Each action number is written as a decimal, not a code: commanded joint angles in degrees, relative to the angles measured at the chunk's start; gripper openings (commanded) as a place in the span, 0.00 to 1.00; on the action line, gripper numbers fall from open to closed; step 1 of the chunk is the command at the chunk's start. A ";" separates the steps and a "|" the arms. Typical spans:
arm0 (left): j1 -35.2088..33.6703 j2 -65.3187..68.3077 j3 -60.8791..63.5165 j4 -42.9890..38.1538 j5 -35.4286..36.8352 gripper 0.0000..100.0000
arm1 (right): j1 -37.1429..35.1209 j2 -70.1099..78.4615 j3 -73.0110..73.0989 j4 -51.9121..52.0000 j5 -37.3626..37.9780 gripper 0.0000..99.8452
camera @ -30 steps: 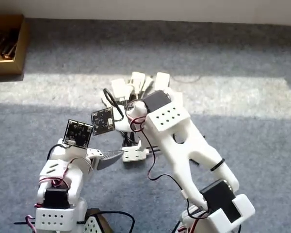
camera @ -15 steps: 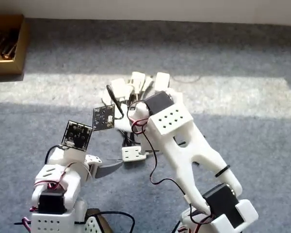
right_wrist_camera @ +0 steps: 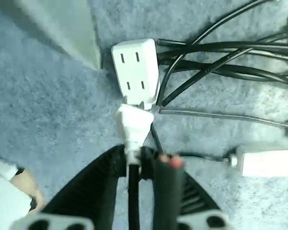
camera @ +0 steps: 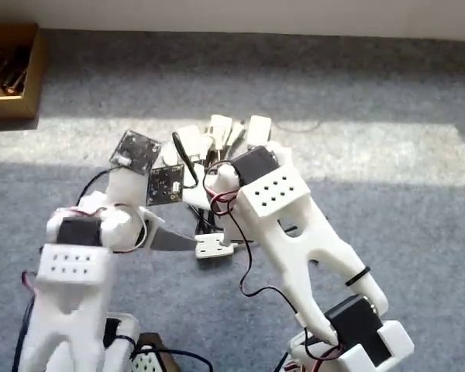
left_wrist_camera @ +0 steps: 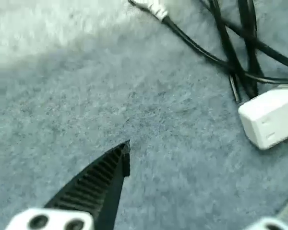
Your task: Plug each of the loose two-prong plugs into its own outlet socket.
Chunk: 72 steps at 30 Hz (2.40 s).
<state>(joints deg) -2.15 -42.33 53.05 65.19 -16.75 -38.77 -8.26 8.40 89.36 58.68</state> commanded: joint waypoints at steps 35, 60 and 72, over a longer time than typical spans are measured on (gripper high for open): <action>0.22 30.37 -2.42 -27.87 -0.26 0.51 | 1.80 -12.88 11.56 -5.58 -6.42 0.01; 0.92 33.54 -1.36 -28.31 -2.37 0.51 | 1.80 -12.88 11.56 -5.58 -6.07 0.01; -14.99 20.62 1.80 -28.40 14.15 0.42 | -6.20 -10.42 10.51 -3.38 7.56 0.01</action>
<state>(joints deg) -15.52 -17.54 53.49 37.41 -3.56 -42.90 -18.46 20.09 85.41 63.08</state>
